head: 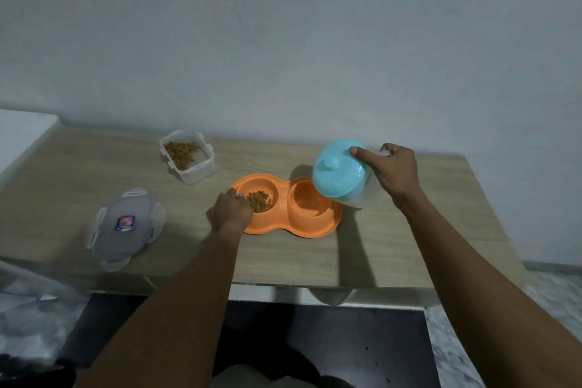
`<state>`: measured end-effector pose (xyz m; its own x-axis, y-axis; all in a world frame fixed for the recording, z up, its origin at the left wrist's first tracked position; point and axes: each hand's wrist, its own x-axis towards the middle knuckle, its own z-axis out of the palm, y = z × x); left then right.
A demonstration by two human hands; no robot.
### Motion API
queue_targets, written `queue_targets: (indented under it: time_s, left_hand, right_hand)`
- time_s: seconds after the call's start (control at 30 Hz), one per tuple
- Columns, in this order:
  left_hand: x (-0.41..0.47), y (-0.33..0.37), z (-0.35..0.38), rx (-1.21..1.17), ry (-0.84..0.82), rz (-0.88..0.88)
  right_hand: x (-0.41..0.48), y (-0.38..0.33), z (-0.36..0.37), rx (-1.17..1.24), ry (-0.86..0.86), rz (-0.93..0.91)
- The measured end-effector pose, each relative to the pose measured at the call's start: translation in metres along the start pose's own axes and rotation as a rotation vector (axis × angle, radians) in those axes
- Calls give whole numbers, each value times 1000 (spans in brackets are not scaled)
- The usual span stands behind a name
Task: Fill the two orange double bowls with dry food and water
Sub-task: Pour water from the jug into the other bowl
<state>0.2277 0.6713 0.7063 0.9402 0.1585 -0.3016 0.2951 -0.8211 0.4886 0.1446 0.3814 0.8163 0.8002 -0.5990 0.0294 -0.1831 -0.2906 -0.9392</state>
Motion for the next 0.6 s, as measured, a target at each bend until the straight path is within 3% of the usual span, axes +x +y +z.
queue_targets:
  time_s: [0.3, 0.6]
  left_hand:
    - [4, -8, -2, 91, -53, 79]
    - [15, -14, -3, 134, -128, 74]
  right_hand:
    - [-11, -23, 13, -505, -56, -211]
    - [-8, -28, 20, -629, -66, -256]
